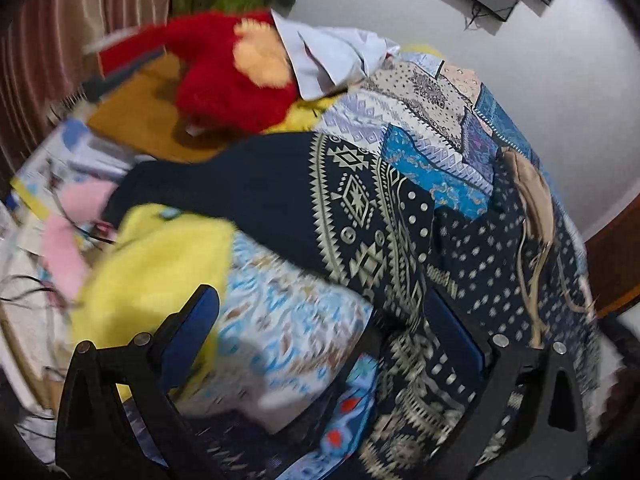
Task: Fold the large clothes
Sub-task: 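Grasp the navy hoodie sleeve with the left gripper and lift it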
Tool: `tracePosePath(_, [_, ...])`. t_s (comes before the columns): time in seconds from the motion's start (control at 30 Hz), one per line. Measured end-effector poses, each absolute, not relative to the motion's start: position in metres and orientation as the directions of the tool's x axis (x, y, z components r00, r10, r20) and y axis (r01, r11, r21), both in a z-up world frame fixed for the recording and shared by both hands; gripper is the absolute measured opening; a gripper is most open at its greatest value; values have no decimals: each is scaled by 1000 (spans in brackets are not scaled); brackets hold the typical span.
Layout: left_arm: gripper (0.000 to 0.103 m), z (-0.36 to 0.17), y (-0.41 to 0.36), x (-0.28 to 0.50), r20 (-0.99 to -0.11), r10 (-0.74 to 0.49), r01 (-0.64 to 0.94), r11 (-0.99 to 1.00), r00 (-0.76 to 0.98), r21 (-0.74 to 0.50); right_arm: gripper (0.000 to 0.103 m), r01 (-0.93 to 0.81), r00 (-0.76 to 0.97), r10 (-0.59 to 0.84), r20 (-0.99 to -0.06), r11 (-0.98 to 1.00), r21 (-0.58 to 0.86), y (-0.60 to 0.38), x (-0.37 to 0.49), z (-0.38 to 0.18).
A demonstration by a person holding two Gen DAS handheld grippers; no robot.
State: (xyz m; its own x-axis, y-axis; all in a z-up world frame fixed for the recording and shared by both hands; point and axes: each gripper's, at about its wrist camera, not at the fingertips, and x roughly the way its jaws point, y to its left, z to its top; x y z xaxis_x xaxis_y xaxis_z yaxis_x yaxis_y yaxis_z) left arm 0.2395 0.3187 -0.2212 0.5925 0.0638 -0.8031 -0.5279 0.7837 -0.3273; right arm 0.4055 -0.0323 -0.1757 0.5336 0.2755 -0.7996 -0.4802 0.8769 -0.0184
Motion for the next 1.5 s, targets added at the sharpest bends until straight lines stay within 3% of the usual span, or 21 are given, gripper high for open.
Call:
tracePosePath(0.07, [95,-229,328,250,-810,11,-540,750,586,-380,103,-486,499,269,-824,874,-9,-24,421,-191])
tracePosePath(0.23, [89,-238,351,265,-790,-62,-566,664,610,-489,103,-491,406,298,-864,868,69,-11,448,-215])
tracePosePath(0.33, [65,-246,362,276,-801,-72,-592,635,594,-496,103,-504,382,317,-868,859,92,-3,452,-222])
tracePosePath(0.4, [54,-252,371,282,-809,-77,-619,604,582,-503,103,-512,367,324,-872,853,102,0,454,-224])
tracePosePath(0.47, [28,-251,378,285,-824,-45,-647,594,565,-477,103,-512,351,339,-873,850,124,-1,454,-224])
tracePosePath(0.57, [7,-243,383,289,-841,8,-674,602,541,-428,103,-509,347,366,-863,847,154,-8,449,-217])
tracePosePath(0.77, [3,-188,355,310,-799,109,-590,735,591,-335,103,-485,403,349,-846,865,126,-39,439,-193])
tracePosePath(0.97, [3,-134,266,335,-728,162,-397,904,666,-162,103,-448,472,326,-819,889,95,-80,426,-163])
tracePosePath(1.07, [3,-147,222,348,-754,64,-294,939,654,-176,103,-437,504,315,-804,896,77,-96,416,-149])
tracePosePath(1.27, [5,-219,175,363,-856,-17,-267,947,518,-180,103,-426,544,300,-784,903,50,-122,395,-127])
tracePosePath(1.3, [7,-229,174,363,-868,-18,-274,946,497,-176,103,-426,549,299,-780,904,47,-125,391,-125])
tracePosePath(1.43, [42,-266,171,356,-927,-29,-304,940,375,-153,103,-423,561,290,-775,906,32,-139,379,-118])
tracePosePath(1.5, [44,-268,178,342,-924,-68,-307,932,376,-193,103,-420,563,285,-776,907,28,-143,374,-117])
